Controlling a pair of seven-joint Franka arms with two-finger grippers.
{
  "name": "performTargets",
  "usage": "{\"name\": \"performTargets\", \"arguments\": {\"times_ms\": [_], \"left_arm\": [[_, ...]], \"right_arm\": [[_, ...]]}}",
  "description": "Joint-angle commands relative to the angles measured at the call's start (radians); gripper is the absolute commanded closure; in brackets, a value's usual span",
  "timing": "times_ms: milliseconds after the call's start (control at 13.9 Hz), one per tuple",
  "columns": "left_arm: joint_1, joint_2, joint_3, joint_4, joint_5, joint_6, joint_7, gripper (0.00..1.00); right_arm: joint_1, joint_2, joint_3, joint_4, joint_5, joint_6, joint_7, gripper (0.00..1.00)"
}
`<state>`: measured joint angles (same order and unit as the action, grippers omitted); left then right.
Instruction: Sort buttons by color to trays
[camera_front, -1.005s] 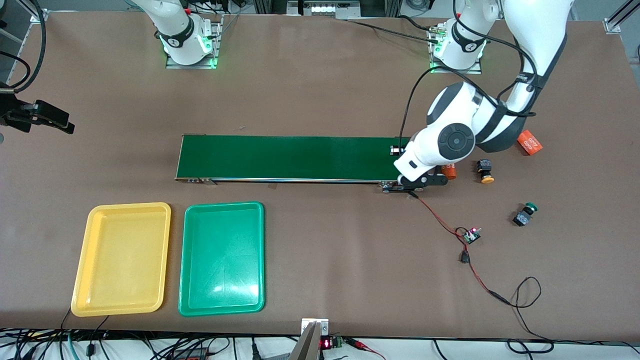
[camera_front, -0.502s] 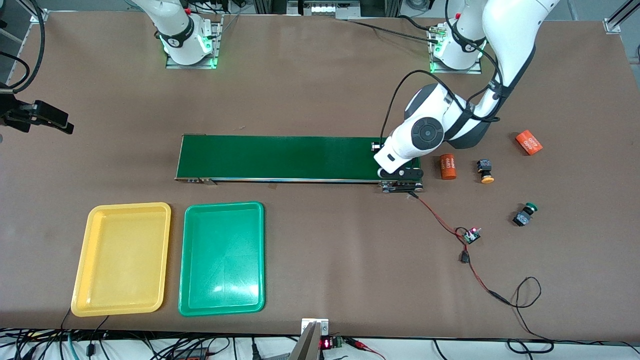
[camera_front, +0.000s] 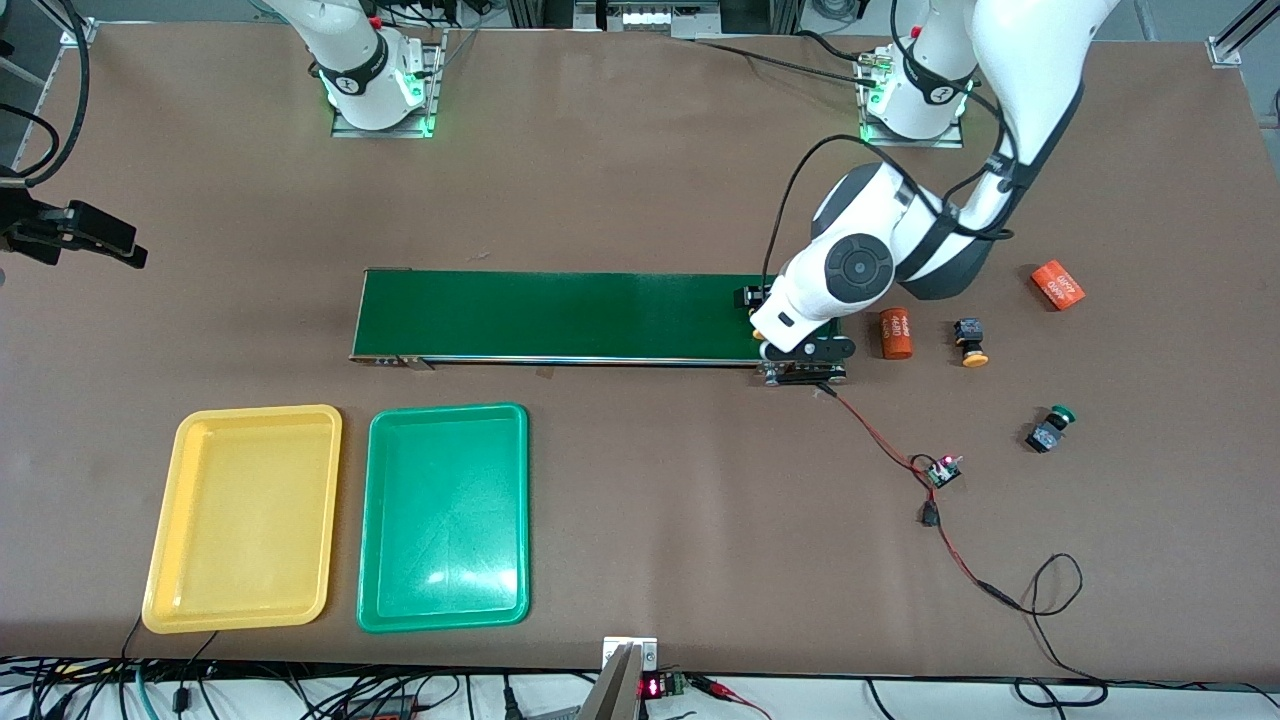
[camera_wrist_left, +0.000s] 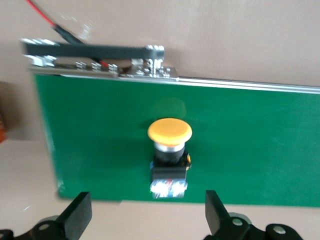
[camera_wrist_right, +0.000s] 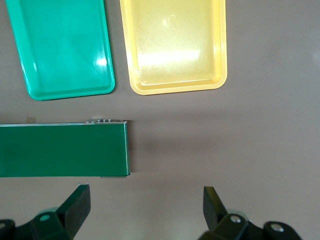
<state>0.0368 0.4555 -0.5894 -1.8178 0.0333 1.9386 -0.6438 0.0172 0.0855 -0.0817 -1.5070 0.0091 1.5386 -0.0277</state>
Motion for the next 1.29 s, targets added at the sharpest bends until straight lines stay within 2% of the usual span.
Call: {"name": "performTargets", "arguments": {"times_ms": [0,359,574,789,1005,1220], "left_arm": [[0.024,-0.011,0.009,0.104,0.016,-0.133,0.004,0.0],[0.199,0.031,0.011,0.083,0.168,-0.142,0.216,0.0],[0.227,0.081,0.011,0.037,0.302,-0.133,0.225,0.0],[0.262,0.094,0.01,-0.047,0.31,-0.067,0.225,0.0],[0.305,0.118,0.01,-0.158,0.316,0.101,0.225,0.0],[0.307,0.134,0.013,-0.181,0.32,0.135,0.227,0.0]], "right_arm": [[-0.002,-0.001,0.0,0.005,-0.003,-0.003,0.002,0.0],[-0.002,0.0,0.0,0.005,-0.005,-0.002,0.002,0.0],[-0.002,0.0,0.0,0.005,-0.006,-0.002,0.002,0.0],[-0.002,0.005,0.0,0.005,-0.024,0.0,0.002,0.0],[0.003,0.003,0.002,0.007,-0.037,0.0,0.003,0.0],[0.001,0.002,0.003,0.005,-0.028,-0.003,0.006,0.0]]}}
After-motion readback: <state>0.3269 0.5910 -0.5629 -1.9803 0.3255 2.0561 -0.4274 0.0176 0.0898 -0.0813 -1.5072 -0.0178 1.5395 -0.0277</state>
